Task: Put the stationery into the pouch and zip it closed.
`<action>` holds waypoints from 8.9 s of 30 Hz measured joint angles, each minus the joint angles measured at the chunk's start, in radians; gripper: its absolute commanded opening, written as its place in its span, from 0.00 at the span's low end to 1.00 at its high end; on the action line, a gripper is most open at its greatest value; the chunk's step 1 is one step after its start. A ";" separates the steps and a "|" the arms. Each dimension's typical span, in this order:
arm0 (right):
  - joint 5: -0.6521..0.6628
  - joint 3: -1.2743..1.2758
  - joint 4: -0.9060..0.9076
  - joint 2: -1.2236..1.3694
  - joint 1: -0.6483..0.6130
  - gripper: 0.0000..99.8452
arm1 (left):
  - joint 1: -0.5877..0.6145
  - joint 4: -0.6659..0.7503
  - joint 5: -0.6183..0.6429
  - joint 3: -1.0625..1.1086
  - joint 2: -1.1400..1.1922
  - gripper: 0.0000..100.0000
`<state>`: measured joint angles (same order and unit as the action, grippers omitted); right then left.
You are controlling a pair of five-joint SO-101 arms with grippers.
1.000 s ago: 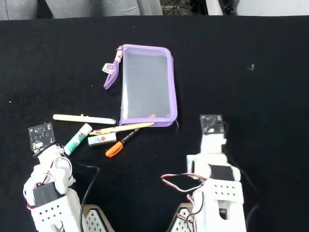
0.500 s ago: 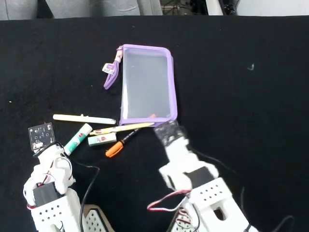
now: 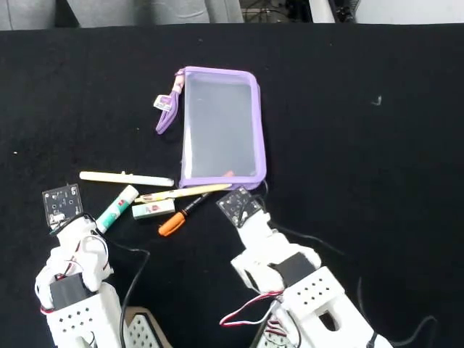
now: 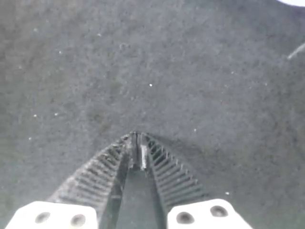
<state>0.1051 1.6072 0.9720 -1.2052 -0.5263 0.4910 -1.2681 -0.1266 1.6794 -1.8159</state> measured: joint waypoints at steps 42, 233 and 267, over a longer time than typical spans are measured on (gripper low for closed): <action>-0.147 -1.712 0.552 1.007 0.015 0.23 | 0.000 0.000 0.000 0.000 0.000 0.03; 0.218 -2.969 0.552 1.405 -0.021 0.01 | -0.985 0.743 0.077 -0.069 0.000 0.08; 0.219 -2.642 0.752 1.143 0.043 0.01 | -0.888 0.543 0.371 -0.183 0.000 0.21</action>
<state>0.3245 -1.0349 1.7238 -0.0621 -0.4833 -0.3974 -0.7250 0.2447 1.4968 -1.8159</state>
